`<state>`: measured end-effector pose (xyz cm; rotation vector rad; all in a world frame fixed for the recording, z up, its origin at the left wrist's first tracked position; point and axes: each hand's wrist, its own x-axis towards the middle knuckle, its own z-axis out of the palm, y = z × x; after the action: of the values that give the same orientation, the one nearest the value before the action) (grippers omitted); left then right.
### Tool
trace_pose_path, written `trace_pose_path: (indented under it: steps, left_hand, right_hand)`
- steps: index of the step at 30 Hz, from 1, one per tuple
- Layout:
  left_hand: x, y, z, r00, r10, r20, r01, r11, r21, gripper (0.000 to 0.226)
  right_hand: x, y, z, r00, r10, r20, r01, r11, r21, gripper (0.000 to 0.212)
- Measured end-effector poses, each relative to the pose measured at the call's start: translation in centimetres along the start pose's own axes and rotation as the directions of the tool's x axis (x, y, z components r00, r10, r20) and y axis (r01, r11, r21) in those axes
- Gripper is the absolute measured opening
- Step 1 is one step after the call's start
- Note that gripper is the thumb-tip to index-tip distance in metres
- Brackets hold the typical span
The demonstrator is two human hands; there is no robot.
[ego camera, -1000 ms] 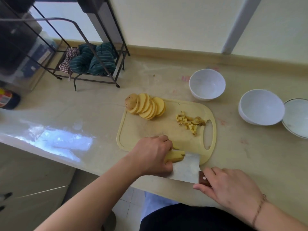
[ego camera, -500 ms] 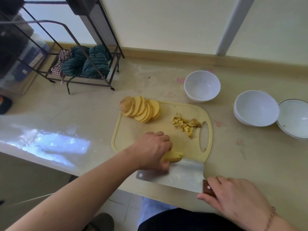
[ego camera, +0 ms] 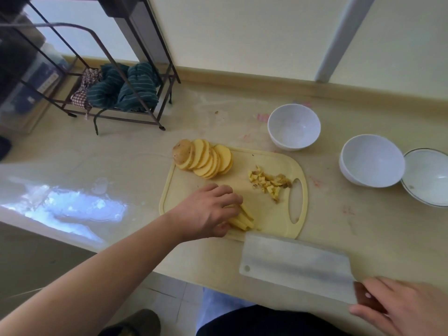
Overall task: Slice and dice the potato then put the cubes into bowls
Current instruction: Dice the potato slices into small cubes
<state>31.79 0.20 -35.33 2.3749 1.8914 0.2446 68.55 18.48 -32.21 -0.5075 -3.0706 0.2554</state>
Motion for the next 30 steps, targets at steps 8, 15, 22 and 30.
trace_pose_path:
  steps: [8,15,22,30]
  left_hand:
    - [0.6,-1.0,0.2,0.999,0.049,-0.024,-0.050,0.996,-0.071,0.025]
    - [-0.6,0.8,2.0,0.964,-0.189,-0.186,0.170,0.979,-0.115,0.027]
    - [-1.4,3.7,3.0,0.833,-0.508,-0.220,0.471,0.859,-0.199,0.035]
    - [-1.3,5.3,3.6,0.769,-0.600,-0.221,0.559,0.799,-0.221,0.046]
  right_hand:
    - [1.0,1.2,-3.1,0.944,0.304,0.126,-0.320,0.936,0.145,0.051]
    - [2.6,-1.3,-3.8,0.866,0.323,0.382,-0.448,0.840,0.306,0.059]
    - [5.5,-5.5,-2.9,0.845,0.250,0.473,-0.511,0.640,0.573,0.067]
    - [7.3,-7.7,-2.0,0.688,0.255,0.679,-0.724,0.315,0.614,0.054]
